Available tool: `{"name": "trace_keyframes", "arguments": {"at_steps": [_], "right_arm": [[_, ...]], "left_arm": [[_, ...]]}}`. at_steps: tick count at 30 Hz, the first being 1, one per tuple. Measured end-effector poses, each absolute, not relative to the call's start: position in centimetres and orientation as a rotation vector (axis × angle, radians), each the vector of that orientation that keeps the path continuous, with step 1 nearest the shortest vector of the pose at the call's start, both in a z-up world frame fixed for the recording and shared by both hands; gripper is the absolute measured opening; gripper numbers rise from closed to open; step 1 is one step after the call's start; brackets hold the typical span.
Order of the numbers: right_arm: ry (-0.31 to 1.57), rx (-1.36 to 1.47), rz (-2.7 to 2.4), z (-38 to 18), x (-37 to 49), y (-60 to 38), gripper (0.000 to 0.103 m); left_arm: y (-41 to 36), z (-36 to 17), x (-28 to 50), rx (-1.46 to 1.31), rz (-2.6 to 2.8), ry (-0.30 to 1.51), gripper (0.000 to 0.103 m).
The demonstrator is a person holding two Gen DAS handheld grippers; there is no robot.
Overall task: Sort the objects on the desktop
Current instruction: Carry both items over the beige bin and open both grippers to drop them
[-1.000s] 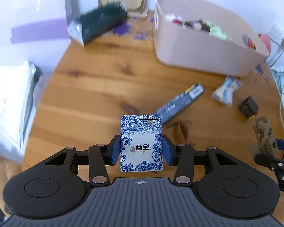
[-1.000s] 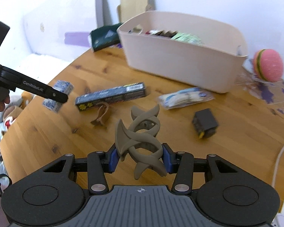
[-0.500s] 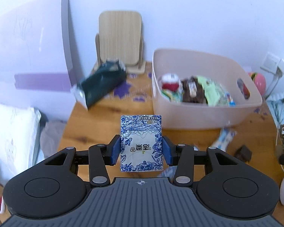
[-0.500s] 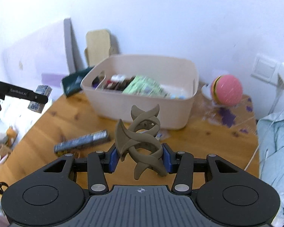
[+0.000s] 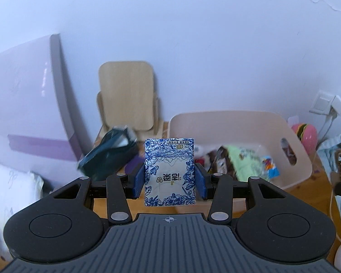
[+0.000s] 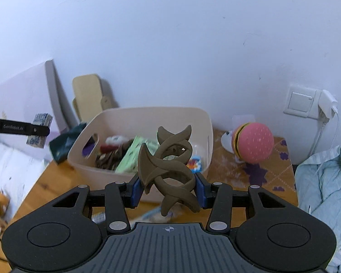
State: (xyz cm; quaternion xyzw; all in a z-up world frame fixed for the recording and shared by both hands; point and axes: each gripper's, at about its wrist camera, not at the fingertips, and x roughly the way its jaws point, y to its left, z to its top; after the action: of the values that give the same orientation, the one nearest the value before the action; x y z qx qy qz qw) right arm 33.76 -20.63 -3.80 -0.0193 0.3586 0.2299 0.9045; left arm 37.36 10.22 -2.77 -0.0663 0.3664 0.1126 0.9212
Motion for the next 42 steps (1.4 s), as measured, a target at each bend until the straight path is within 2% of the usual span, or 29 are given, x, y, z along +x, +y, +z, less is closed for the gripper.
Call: {"name": "trace_keyframes", "arguments": {"at_steps": [9,27,31,32,33,36,42], "right_arm": [[0.748,-0.019,0.439,-4.1,39.3,-17.8,0.044],[0.937,-0.094,0.425,-10.2,44.9,-13.2,0.044],[0.977,-0.117,0.423,-11.4,45.2,-12.8,0.044],[0.984,-0.119,0.420,-11.6,45.2,-12.7,0.048],[0.987,-0.119,0.416,-11.8,45.2,-12.7,0.056],[0.990,-0.117,0.417,-12.0,45.0,-12.9,0.061],[0.947,-0.158,0.430,-11.1,43.3,-13.4,0.078]], "left_arm": [[8.6,-4.2,42.3,-0.046,0.208,0.734,0.046],[6.8,-11.2,49.0,-0.062,0.110,0.975,0.047],[7.3,-11.9,49.2,-0.090,0.134,0.979,0.047],[7.4,-12.0,49.1,-0.085,0.136,0.975,0.047],[7.4,-12.1,49.0,-0.076,0.133,0.973,0.048],[7.3,-12.0,48.8,-0.054,0.126,0.964,0.058],[7.7,-10.9,47.8,-0.059,0.085,0.922,0.063]]}}
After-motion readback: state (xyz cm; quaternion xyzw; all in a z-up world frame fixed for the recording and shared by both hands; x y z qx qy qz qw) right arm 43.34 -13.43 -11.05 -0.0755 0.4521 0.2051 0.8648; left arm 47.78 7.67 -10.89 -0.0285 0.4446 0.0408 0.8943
